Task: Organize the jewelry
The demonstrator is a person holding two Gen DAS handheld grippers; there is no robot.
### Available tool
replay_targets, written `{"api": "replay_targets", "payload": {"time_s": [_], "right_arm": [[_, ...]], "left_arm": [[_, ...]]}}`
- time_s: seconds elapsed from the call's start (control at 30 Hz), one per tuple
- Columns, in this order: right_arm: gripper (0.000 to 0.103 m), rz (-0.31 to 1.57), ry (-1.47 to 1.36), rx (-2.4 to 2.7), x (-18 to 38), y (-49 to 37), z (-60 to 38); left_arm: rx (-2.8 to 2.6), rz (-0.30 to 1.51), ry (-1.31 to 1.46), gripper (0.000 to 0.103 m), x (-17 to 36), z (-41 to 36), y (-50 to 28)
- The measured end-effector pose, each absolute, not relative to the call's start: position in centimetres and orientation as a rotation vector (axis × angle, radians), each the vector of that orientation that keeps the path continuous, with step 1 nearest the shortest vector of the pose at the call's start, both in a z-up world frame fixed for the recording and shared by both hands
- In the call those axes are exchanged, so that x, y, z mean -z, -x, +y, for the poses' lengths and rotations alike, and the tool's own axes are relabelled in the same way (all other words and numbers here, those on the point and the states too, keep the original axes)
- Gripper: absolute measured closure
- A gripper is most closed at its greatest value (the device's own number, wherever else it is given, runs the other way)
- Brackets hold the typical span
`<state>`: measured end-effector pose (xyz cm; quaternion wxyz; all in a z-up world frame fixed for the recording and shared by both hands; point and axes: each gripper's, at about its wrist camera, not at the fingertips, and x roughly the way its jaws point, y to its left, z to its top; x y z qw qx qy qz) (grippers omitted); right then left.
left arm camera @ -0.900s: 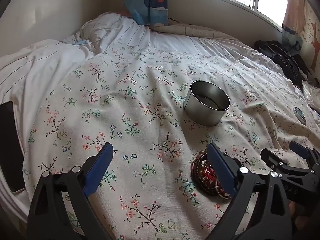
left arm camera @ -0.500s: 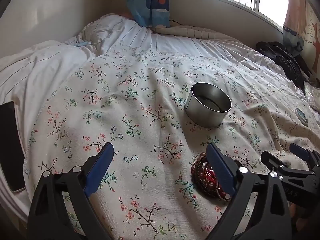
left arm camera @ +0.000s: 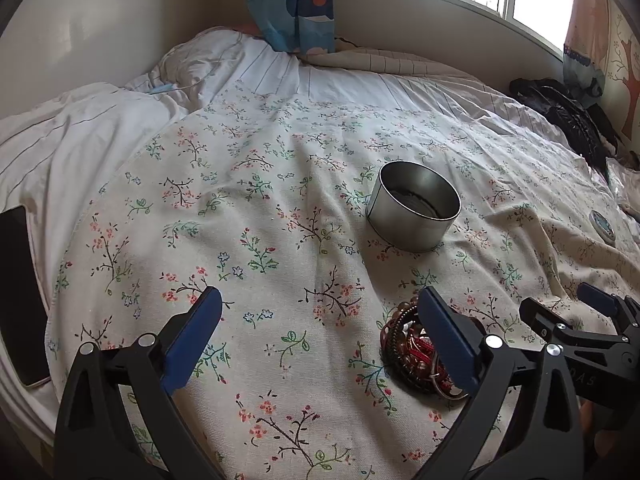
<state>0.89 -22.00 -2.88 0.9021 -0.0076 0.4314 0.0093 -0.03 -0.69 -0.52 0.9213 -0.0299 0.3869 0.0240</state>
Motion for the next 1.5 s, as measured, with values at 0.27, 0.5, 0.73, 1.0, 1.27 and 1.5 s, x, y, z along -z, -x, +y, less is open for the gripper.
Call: {"api": "replay_targets", "payload": {"time_s": [0.27, 0.5, 0.73, 1.0, 1.27, 1.5], "right_arm": [[0.006, 0.892, 0.013, -0.018, 2.9, -0.94, -22.0], [0.006, 0.894, 0.013, -0.017, 2.95, -1.01, -22.13], [0.006, 0.895, 0.01, -0.016, 3.01, -1.05, -22.21], [0.006, 0.896, 0.01, -0.016, 2.97, -1.07, -22.18], [0.006, 0.897, 0.012, -0.015, 2.96, -1.1, -22.18], [0.006, 0.887, 0.006, -0.007, 3.1, -1.04, -22.43]], "left_arm": [[-0.047, 0.795, 0.053, 0.008, 0.52, -0.74, 0.0], [-0.047, 0.796, 0.054, 0.008, 0.51, -0.84, 0.01], [-0.047, 0.796, 0.05, 0.008, 0.49, -1.02, -0.02], [-0.047, 0.797, 0.048, 0.008, 0.47, -1.13, -0.05], [-0.048, 0.796, 0.048, 0.008, 0.46, -1.17, -0.06], [-0.073, 0.772, 0.035, 0.008, 0.13, -1.09, 0.21]]}}
